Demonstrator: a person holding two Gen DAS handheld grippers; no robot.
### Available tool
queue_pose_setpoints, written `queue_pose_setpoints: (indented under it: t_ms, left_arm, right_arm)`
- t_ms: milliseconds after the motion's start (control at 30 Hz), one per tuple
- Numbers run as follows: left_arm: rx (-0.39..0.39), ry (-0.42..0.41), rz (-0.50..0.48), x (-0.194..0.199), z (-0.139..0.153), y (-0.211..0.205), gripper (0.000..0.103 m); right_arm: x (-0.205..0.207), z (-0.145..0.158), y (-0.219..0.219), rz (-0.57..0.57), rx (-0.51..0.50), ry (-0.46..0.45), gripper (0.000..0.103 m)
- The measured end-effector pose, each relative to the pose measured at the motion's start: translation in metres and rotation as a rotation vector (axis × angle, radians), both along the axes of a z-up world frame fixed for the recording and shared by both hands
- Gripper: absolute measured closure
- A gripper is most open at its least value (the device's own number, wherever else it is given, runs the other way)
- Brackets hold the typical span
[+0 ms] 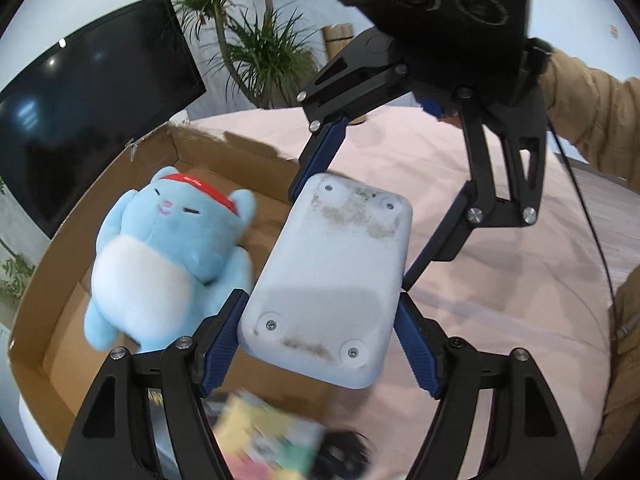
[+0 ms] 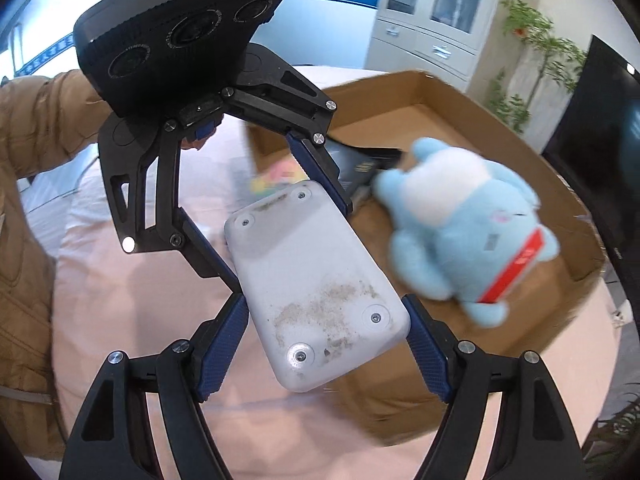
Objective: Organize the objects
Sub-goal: 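Carry the white case into the box and open both grippers, then withdraw both grippers from the box toward the black cat figure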
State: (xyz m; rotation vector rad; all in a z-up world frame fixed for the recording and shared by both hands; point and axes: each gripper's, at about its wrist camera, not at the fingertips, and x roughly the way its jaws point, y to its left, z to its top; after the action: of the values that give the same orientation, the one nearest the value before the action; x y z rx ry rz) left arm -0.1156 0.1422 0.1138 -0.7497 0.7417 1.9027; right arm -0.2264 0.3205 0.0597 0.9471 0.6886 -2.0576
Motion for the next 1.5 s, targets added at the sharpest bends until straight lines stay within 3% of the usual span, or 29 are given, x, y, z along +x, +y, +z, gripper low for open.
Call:
queue_pose_setpoints:
  t_ms: [100, 267, 333, 400, 533, 633, 667, 733, 867, 933, 1167, 1500]
  left_arm:
    - [-0.040, -0.022, 0.016, -0.036, -0.026, 0.021, 0.030]
    - [-0.117, -0.054, 0.050, -0.037, -0.047, 0.027, 0.029]
    - [-0.130, -0.039, 0.053, -0.035, -0.048, 0.028, 0.029]
    - [-0.138, 0.000, 0.066, -0.029, -0.045, 0.027, 0.022]
    - [-0.102, 0.030, 0.083, -0.019, -0.028, 0.022, 0.022]
    - [-0.068, 0.068, 0.093, 0.003, -0.009, 0.011, 0.022]
    - [-0.059, 0.085, 0.095, -0.010, -0.008, 0.019, 0.022]
    - [-0.028, 0.111, 0.109, 0.018, 0.001, -0.001, 0.021]
    - [-0.017, 0.134, 0.159, 0.054, -0.009, -0.029, 0.020]
    - [-0.026, 0.141, 0.194, 0.073, -0.021, -0.044, 0.020]
    - [-0.048, 0.018, 0.333, 0.069, -0.089, -0.063, 0.018]
    - [0.021, -0.086, 0.356, 0.073, -0.111, -0.082, 0.018]
  right_arm:
    - [-0.028, -0.012, 0.011, -0.032, 0.008, -0.031, 0.026]
    - [-0.052, -0.037, 0.015, -0.055, 0.062, -0.052, 0.026]
    - [-0.054, -0.041, 0.016, -0.056, 0.062, -0.057, 0.026]
    - [-0.052, -0.041, 0.017, -0.072, 0.067, -0.044, 0.026]
    - [-0.042, -0.035, 0.016, -0.089, 0.060, -0.021, 0.024]
    - [-0.022, -0.021, 0.021, -0.110, 0.017, 0.013, 0.024]
    - [-0.009, -0.015, 0.018, -0.106, 0.004, 0.035, 0.024]
    - [0.019, -0.006, 0.007, -0.082, -0.027, 0.074, 0.024]
    - [0.075, -0.010, -0.034, -0.009, -0.097, 0.081, 0.024]
    - [0.082, -0.020, -0.052, -0.006, -0.108, 0.062, 0.024]
    - [0.083, -0.050, -0.095, -0.075, -0.197, -0.032, 0.024]
    - [0.065, -0.073, -0.118, -0.194, -0.180, -0.077, 0.024]
